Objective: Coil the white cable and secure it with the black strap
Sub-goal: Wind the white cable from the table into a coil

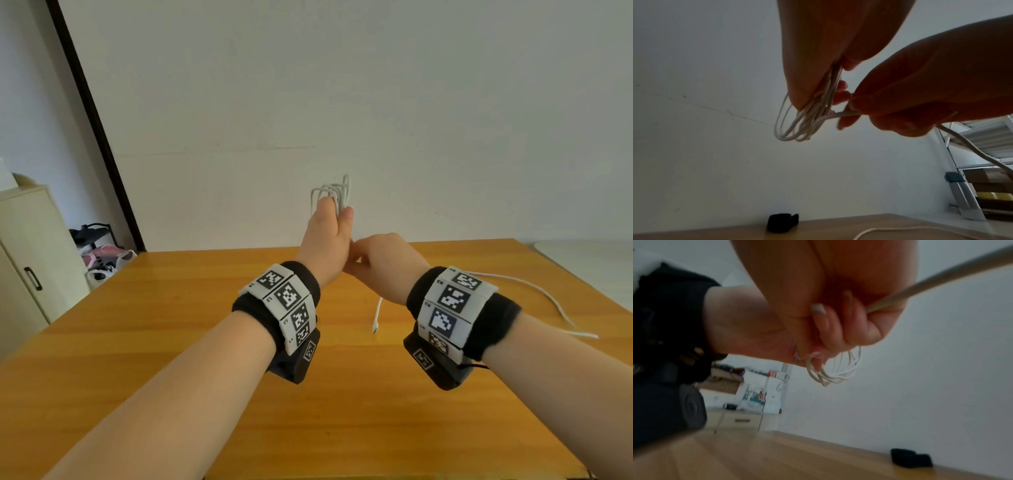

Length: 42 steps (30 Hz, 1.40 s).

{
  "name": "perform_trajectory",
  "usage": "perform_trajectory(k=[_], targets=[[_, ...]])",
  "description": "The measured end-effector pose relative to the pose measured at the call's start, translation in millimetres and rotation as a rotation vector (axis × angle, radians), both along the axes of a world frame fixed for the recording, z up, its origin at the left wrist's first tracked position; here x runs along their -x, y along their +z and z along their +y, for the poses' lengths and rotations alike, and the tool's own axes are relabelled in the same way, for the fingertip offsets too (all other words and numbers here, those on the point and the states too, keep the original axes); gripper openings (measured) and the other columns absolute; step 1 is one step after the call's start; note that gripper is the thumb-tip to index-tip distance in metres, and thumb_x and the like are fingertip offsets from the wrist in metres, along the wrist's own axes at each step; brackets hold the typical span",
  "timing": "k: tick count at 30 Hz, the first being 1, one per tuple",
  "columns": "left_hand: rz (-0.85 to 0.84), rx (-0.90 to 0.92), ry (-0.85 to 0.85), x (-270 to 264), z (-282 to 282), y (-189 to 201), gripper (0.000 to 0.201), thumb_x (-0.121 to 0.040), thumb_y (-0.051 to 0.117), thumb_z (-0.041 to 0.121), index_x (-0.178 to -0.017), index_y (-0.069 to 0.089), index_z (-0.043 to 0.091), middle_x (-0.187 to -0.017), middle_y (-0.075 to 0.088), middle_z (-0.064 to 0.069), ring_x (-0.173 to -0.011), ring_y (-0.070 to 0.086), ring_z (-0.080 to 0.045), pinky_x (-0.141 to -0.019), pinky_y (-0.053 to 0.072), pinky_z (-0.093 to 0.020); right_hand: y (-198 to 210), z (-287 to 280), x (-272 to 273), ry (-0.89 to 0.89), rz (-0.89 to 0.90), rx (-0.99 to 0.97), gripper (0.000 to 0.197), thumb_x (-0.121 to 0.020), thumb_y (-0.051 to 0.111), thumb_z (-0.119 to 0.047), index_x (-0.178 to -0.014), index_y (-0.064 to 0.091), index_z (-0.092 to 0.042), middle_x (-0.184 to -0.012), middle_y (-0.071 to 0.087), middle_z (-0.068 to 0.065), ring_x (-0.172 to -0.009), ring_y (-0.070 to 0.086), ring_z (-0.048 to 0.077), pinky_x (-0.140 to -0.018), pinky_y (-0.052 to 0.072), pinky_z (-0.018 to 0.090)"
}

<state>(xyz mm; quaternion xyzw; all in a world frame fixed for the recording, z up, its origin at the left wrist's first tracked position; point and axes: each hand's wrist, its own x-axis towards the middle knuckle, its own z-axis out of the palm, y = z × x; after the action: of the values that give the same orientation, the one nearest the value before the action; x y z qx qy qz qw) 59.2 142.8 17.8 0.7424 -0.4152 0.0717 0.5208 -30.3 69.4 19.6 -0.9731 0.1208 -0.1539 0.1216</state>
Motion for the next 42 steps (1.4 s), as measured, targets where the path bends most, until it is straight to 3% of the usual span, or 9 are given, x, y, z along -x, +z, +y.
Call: perform_trajectory(k=[4, 7, 11, 18, 23, 28, 34, 37, 42], targets=[[0.008, -0.024, -0.023, 1, 2, -3, 0.021, -0.100, 0.032, 0.028, -0.094, 0.038, 0.009, -0.096, 0.056, -0.019, -0.086, 0.059, -0.032, -0.077, 0.053, -0.048, 5, -4, 3, 0.013, -0.058, -0.104, 0.019, -0.082, 0.052, -0.007, -0.095, 0.067, -0.007, -0.091, 0.066, 0.004, -0.082, 0.060, 0.021, -0.072, 0.048, 0.028], [0.001, -0.078, -0.030, 0, 3, -4, 0.022, -0.100, 0.031, 0.029, -0.093, 0.039, 0.010, -0.095, 0.059, -0.018, -0.082, 0.062, -0.033, -0.076, 0.054, -0.049, 4, -8, 6, -0.007, -0.215, -0.136, 0.011, -0.084, 0.060, -0.019, -0.087, 0.069, -0.013, -0.089, 0.068, 0.003, -0.083, 0.062, 0.019, -0.076, 0.052, 0.033], [0.023, -0.135, -0.060, -1, 4, -5, 0.026, -0.100, 0.030, 0.031, -0.092, 0.041, 0.010, -0.082, 0.057, -0.011, -0.060, 0.055, -0.027, -0.059, 0.049, -0.040, 5, -15, 10, -0.103, -0.335, -0.131, 0.028, -0.070, 0.073, -0.042, -0.073, 0.058, -0.019, -0.070, 0.059, -0.006, -0.067, 0.056, 0.013, -0.062, 0.050, 0.031], [0.132, -0.123, -0.058, -11, 9, -2, 0.026, -0.101, 0.030, 0.026, -0.082, 0.042, 0.013, -0.065, 0.045, -0.001, -0.054, 0.040, -0.016, -0.057, 0.036, -0.032, 11, -40, 15, -0.085, -0.435, -0.347, 0.026, -0.068, 0.079, -0.035, -0.073, 0.066, -0.013, -0.068, 0.066, 0.001, -0.063, 0.061, 0.015, -0.062, 0.052, 0.027], [0.415, -0.082, -0.265, -4, 11, 7, 0.033, -0.100, 0.036, 0.024, -0.072, 0.048, 0.013, -0.051, 0.030, 0.002, -0.037, 0.027, -0.009, -0.048, 0.025, -0.027, 3, -49, 7, -0.117, -0.546, -0.365, 0.029, -0.077, 0.071, -0.039, -0.097, 0.066, -0.019, -0.088, 0.063, -0.007, -0.080, 0.057, 0.009, -0.068, 0.043, 0.017], [0.685, 0.012, -0.404, 1, 16, 16, 0.035, -0.100, 0.035, 0.030, -0.075, 0.051, 0.011, -0.036, 0.026, 0.010, -0.028, 0.020, -0.005, -0.045, 0.026, -0.024, 2, -40, 3, 0.050, -0.345, -0.585, 0.038, -0.095, 0.047, -0.036, -0.128, 0.053, -0.020, -0.113, 0.059, -0.008, -0.102, 0.053, 0.005, -0.076, 0.036, 0.010], [0.781, 0.051, -0.431, -2, 23, 20, 0.037, -0.098, 0.040, 0.038, -0.076, 0.054, 0.012, -0.038, 0.027, 0.011, -0.029, 0.021, -0.004, -0.042, 0.028, -0.021, 5, -37, 2, 0.094, -0.320, -0.699, 0.030, -0.095, 0.044, -0.038, -0.088, 0.062, -0.015, -0.073, 0.058, 0.001, -0.064, 0.062, 0.014, -0.070, 0.056, 0.029], [0.715, -0.014, -0.381, 0, 23, 21, 0.032, -0.096, 0.046, 0.038, -0.088, 0.058, 0.011, -0.045, 0.030, 0.010, -0.033, 0.025, -0.004, -0.045, 0.032, -0.022, 5, -38, -1, 0.051, -0.393, -0.742, 0.036, -0.095, 0.046, -0.037, -0.090, 0.063, -0.006, -0.062, 0.046, 0.002, -0.048, 0.043, 0.016, -0.050, 0.046, 0.029], [0.659, -0.196, -0.360, 6, 22, 19, 0.027, -0.096, 0.046, 0.039, -0.088, 0.054, 0.014, -0.056, 0.034, 0.007, -0.037, 0.032, -0.003, -0.052, 0.045, -0.024, 7, -47, -1, -0.040, -0.474, -0.717, 0.036, -0.092, 0.051, -0.041, -0.080, 0.068, -0.012, -0.060, 0.046, -0.001, -0.046, 0.038, 0.015, -0.048, 0.037, 0.028]])
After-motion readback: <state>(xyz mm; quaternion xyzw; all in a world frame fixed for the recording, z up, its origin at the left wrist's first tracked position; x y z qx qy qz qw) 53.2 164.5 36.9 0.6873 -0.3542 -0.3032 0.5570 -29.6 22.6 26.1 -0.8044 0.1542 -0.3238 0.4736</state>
